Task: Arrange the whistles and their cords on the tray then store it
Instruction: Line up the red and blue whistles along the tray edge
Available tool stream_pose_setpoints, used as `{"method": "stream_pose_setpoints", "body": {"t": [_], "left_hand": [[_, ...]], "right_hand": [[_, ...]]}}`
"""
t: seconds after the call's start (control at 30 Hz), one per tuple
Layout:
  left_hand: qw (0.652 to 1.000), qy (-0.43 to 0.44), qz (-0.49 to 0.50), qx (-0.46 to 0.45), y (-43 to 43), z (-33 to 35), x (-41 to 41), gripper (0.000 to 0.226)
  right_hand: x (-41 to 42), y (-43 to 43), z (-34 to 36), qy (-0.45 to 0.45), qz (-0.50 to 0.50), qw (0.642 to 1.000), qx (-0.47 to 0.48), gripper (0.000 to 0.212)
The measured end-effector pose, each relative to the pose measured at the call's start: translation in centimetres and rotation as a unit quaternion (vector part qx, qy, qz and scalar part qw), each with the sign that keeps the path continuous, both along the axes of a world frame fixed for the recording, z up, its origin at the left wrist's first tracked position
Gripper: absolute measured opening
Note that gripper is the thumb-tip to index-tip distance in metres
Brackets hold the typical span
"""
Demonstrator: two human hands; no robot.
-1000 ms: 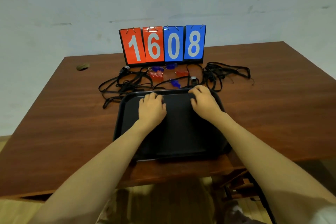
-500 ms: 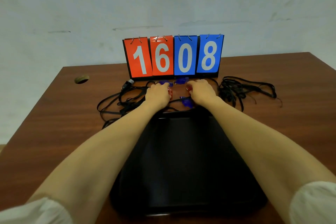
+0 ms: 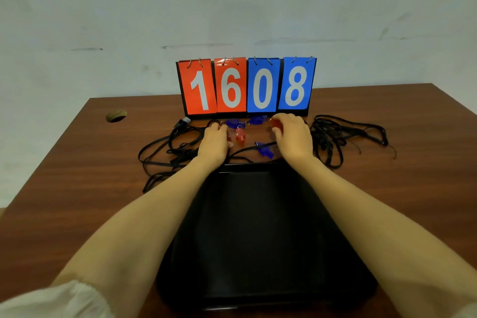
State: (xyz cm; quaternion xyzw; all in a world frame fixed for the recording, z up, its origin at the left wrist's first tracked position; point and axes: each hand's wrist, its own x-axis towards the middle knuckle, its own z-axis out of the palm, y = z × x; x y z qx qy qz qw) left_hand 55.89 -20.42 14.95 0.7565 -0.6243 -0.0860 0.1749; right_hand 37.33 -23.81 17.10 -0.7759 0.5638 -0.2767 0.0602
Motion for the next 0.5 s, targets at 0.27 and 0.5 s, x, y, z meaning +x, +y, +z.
{"method": "stream_pose_setpoints", "body": {"t": [0.27, 0.5], "left_hand": [[0.976, -0.024, -0.025, -0.215, 2.0, 2.3, -0.7, 0.022], [0.952, 0.034, -0.149, -0.264, 9.3, 3.6, -1.9, 0.016]], "right_hand": [[0.1, 4.3, 1.2, -0.114, 0.015, 0.988, 0.102, 0.038], [0.1, 7.9, 0.8, -0.099, 0.022, 0.983, 0.155, 0.052]]}}
